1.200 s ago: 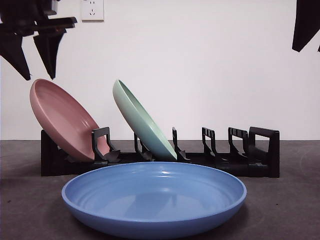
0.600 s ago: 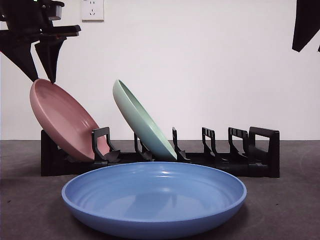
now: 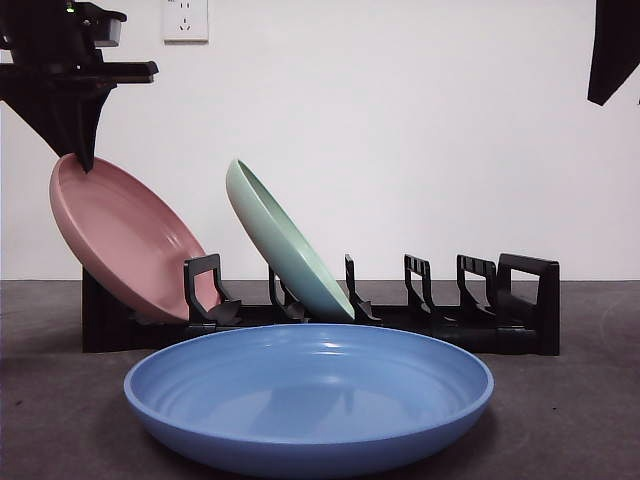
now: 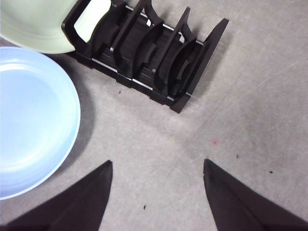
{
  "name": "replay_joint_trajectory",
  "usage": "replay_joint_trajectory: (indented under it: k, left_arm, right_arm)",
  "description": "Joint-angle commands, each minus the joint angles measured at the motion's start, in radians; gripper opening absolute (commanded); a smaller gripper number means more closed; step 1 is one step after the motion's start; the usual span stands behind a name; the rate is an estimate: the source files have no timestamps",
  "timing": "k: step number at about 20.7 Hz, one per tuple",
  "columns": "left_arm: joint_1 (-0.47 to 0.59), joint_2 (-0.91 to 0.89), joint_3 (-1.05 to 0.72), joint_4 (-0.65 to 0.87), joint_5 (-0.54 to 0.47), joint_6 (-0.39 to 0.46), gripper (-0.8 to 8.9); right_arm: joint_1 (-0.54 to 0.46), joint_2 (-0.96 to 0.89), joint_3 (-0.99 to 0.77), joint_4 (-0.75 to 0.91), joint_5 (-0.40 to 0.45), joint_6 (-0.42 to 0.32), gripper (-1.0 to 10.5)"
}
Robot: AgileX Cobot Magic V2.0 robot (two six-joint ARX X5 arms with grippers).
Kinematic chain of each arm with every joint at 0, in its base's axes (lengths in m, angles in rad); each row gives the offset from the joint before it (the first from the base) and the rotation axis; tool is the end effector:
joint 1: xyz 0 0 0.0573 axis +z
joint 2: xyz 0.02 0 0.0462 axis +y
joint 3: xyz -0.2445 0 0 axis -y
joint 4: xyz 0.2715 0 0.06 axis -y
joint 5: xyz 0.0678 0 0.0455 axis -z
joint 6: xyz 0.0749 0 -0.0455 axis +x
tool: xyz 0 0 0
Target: Place the plate
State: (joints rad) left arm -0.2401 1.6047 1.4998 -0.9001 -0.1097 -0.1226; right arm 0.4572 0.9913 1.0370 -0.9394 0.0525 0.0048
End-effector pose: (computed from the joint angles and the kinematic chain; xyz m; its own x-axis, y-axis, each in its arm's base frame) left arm 0.3719 -0.0826 0.2590 0.5436 -0.0204 -0.8391 0.0777 0.9966 0.0262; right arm 0.2206 0.1042 0.2693 0.5846 0.2291 -0.7783 -0.4080 0.9122 -0.0379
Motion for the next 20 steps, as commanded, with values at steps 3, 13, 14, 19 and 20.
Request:
replay_joint_trajectory:
  k: [3,13,14,19,20]
  left_arm:
    - [-0.008,0.023,0.071,-0.034,-0.023,0.010,0.11]
    - [0.002,0.004,0.280,-0.246,-0.160,0.047,0.11]
    - [0.009,-0.012,0.280,-0.252,-0.161,0.051,0.11]
    - [0.048,-0.068,0.280,-0.313,-0.158,0.055,0.11]
    - [0.059,-0.084,0.279,-0.321,-0.149,0.055,0.11]
  right_arm:
    - [0.003,0.005,0.006,-0.006,0.000,0.010,3.0]
    - [0.003,0.005,0.006,-0.006,0.000,0.006,3.0]
    - [0.003,0.005,0.006,-0.007,0.000,0.006,3.0]
    - [0.003,0.005,0.006,-0.008,0.000,0.006,3.0]
    - [0.003,0.005,0.006,-0.008,0.000,0.006,3.0]
